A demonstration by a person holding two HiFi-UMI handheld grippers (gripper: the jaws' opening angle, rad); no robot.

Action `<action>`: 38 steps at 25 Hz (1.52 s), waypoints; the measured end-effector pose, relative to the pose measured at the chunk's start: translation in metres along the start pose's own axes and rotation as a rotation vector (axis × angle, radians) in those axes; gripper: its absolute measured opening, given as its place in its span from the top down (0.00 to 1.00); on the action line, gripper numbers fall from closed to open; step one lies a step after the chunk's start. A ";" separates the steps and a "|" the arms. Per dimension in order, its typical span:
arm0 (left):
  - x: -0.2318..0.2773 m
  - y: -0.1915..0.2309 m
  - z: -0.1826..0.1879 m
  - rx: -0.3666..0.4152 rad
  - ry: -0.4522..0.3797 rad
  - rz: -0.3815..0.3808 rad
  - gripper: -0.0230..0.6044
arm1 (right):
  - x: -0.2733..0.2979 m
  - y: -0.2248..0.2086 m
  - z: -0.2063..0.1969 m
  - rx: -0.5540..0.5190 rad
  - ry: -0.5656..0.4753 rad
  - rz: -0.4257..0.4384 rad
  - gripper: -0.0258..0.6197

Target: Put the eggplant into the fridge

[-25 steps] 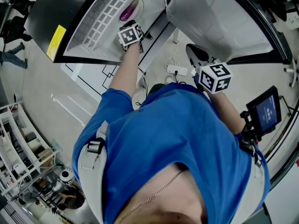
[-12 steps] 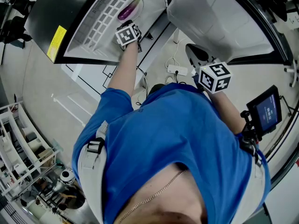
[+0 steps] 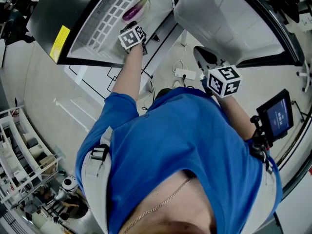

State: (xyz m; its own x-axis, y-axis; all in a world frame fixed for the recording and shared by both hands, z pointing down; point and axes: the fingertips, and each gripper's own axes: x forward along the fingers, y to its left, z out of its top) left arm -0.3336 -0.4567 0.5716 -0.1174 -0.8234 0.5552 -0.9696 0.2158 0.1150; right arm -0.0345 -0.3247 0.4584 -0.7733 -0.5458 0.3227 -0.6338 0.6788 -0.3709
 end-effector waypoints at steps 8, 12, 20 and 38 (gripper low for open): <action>-0.054 -0.041 0.033 -0.163 -0.243 -0.266 0.95 | 0.002 0.012 0.001 -0.012 0.001 0.037 0.96; -0.086 -0.055 0.043 -0.263 -0.328 -0.389 0.95 | 0.002 0.020 0.002 -0.020 -0.004 0.061 0.96; -0.151 -0.089 0.068 -0.427 -0.492 -0.668 0.95 | -0.002 0.021 -0.001 -0.023 -0.020 0.082 0.96; -0.351 -0.173 0.009 -0.755 -0.547 -1.039 0.95 | -0.127 0.060 -0.037 -0.066 -0.082 0.105 0.96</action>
State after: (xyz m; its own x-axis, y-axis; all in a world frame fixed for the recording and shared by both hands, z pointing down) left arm -0.1264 -0.2096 0.3497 0.3376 -0.8398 -0.4252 -0.3356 -0.5295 0.7791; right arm 0.0264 -0.1960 0.4277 -0.8359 -0.5065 0.2115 -0.5488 0.7636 -0.3402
